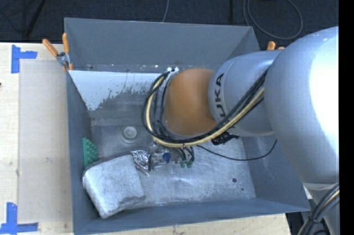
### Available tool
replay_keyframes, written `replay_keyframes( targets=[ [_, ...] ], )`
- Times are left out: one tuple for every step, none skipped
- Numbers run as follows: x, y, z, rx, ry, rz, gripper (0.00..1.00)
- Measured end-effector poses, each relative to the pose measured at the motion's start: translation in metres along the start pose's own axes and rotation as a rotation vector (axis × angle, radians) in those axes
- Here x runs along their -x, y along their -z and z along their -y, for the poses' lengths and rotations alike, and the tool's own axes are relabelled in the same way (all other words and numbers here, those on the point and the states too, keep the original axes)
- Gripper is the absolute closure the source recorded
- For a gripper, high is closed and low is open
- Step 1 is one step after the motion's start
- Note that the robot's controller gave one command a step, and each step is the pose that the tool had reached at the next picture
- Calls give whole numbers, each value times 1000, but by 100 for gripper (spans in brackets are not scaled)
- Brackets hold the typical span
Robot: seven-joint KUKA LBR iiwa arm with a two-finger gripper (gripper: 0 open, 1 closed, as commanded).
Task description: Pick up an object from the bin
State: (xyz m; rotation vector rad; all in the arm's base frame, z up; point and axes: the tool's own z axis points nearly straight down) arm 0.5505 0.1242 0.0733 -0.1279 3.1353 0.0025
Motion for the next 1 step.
replay_keyframes(
  targets=[
    [-7,159,-31,0,240,4,100]
  ],
)
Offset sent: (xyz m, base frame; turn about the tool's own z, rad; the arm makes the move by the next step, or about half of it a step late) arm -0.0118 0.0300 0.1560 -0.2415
